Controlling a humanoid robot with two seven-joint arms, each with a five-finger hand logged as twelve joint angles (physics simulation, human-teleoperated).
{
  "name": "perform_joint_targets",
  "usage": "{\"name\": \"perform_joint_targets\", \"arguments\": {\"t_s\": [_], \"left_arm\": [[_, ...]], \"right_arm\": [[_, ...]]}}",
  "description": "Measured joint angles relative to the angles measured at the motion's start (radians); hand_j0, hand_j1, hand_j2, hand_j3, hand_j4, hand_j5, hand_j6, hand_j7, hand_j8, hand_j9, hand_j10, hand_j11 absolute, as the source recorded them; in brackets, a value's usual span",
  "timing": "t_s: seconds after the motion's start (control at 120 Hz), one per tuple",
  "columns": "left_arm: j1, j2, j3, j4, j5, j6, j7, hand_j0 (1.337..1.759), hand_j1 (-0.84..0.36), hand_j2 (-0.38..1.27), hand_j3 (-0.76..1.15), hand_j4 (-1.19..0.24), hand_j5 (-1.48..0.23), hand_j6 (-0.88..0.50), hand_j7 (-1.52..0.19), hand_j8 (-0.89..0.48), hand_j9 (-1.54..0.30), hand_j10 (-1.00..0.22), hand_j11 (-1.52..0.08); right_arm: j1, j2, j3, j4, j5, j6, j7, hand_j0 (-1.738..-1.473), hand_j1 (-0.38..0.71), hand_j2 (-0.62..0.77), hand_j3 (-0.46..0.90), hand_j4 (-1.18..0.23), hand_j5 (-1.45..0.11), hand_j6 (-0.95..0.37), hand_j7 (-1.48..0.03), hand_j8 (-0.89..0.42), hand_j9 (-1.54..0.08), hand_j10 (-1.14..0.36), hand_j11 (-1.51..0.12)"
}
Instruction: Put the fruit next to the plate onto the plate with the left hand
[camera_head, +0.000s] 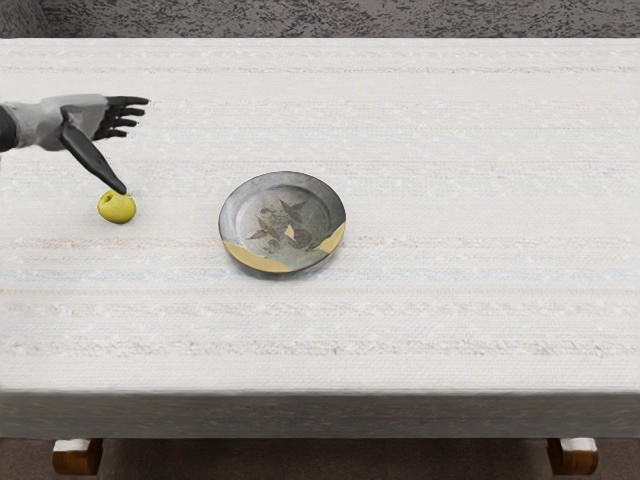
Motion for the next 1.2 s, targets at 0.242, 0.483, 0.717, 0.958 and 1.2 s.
{"name": "perform_joint_targets", "arguments": {"t_s": [0.242, 0.483, 0.717, 0.958, 1.2], "left_arm": [[-0.066, 0.010, 0.000, 0.000, 0.008, 0.000, 0.135, 1.658, 0.35, 0.00, 0.00, 0.00, 0.00, 0.00, 0.00, 0.00, 0.00, 0.00, 0.00], [-0.148, -0.087, 0.002, 0.000, 0.154, 0.000, 0.620, 1.658, 0.35, 0.00, 0.00, 0.00, 0.00, 0.00, 0.00, 0.00, 0.00, 0.00, 0.00], [-0.174, -0.127, 0.001, -0.002, 0.218, 0.000, 0.691, 1.658, 0.35, 0.00, 0.00, 0.00, 0.00, 0.00, 0.00, 0.00, 0.00, 0.00, 0.00], [-0.187, -0.283, 0.057, -0.015, 0.389, 0.000, 0.741, 1.658, 0.35, 0.00, 0.00, 0.00, 0.00, 0.00, 0.00, 0.00, 0.00, 0.00, 0.00], [-0.175, -0.275, 0.086, -0.144, 0.434, 0.031, 0.754, 1.658, 0.35, 0.00, 0.00, 0.00, 0.00, 0.00, 0.00, 0.00, 0.00, 0.00, 0.00]], "right_arm": [[-0.003, 0.000, 0.001, 0.001, 0.000, 0.000, -0.001, -1.658, -0.33, 0.00, 0.00, -0.01, -0.02, -0.01, -0.02, -0.01, -0.02, -0.01, -0.02], [-0.003, 0.000, 0.001, 0.001, 0.000, 0.000, -0.002, -1.658, -0.33, 0.00, 0.00, -0.01, -0.02, -0.01, -0.02, -0.01, -0.02, -0.01, -0.02], [-0.003, 0.000, 0.001, 0.001, 0.000, 0.000, -0.002, -1.658, -0.33, 0.00, 0.00, -0.01, -0.02, -0.01, -0.02, -0.01, -0.02, -0.01, -0.02], [-0.003, 0.000, 0.002, 0.001, 0.000, 0.000, -0.002, -1.658, -0.33, 0.00, 0.00, -0.01, -0.02, -0.01, -0.02, -0.01, -0.02, -0.01, -0.02], [-0.003, 0.000, 0.002, 0.001, 0.000, 0.000, -0.002, -1.658, -0.33, 0.00, 0.00, -0.01, -0.02, -0.01, -0.02, -0.01, -0.02, -0.01, -0.02]]}}
